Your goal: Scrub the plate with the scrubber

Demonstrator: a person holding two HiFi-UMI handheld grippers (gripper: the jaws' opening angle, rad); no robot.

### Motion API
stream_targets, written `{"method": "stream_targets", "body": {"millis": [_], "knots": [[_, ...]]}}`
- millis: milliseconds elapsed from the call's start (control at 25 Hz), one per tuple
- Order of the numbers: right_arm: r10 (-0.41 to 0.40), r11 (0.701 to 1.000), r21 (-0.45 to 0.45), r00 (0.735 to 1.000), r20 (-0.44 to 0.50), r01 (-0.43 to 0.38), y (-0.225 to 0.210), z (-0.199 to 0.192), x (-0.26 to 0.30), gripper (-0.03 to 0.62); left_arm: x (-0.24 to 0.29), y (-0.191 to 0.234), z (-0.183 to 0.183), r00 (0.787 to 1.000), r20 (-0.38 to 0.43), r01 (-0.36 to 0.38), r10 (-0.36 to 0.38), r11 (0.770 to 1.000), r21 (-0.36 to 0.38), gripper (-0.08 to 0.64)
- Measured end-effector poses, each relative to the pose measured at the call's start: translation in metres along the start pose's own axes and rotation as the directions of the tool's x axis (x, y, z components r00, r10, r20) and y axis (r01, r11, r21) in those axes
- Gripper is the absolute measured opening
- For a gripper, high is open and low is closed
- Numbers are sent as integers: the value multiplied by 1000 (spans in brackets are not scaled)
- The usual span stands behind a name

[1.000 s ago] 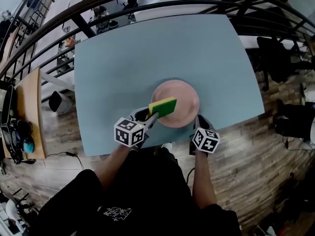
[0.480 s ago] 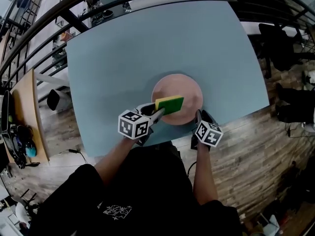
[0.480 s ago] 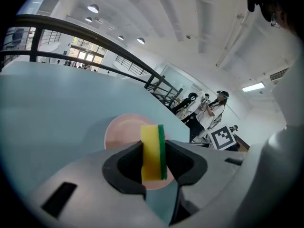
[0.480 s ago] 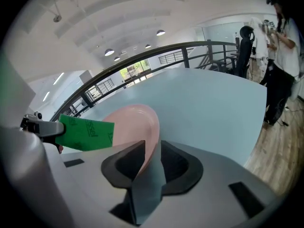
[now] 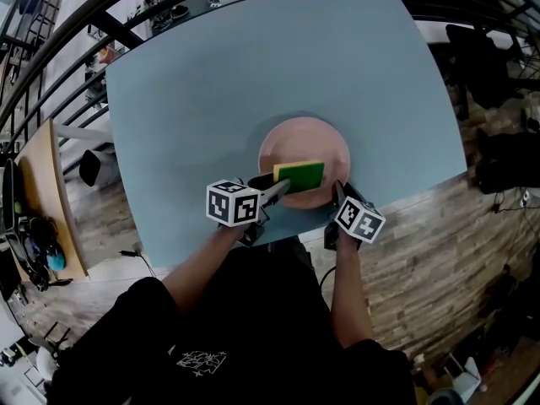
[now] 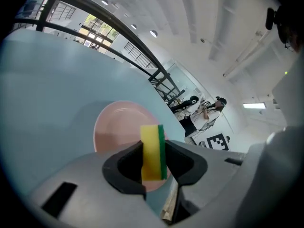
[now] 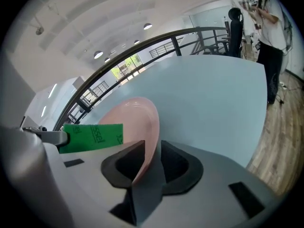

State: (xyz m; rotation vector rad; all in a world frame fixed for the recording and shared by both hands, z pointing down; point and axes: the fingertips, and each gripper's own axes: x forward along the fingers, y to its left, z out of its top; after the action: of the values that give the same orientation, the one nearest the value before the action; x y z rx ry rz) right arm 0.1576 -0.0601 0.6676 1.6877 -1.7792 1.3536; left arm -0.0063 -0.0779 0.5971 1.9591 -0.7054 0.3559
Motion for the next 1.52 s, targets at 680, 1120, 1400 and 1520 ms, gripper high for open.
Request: {"method": "stream_targets", "body": {"millis": [680, 1120, 1400, 1520], "knots": [[-52, 997, 55, 999, 12, 52, -10, 7, 4, 32, 34, -3, 4, 999, -14, 42, -44, 994, -104, 132], [-59, 997, 57, 998, 15, 58, -15, 15, 8, 23, 55, 12, 48, 999, 6, 34, -34, 993, -113, 132], [-64, 997, 55, 998, 22, 63, -20, 17, 10, 20, 44, 31, 65, 1000, 31, -1, 5, 993, -118, 132], [-64, 996, 58, 998, 27, 62, -21, 19, 12, 19, 33, 40, 69, 999, 41, -18, 24, 991, -131, 132]]}}
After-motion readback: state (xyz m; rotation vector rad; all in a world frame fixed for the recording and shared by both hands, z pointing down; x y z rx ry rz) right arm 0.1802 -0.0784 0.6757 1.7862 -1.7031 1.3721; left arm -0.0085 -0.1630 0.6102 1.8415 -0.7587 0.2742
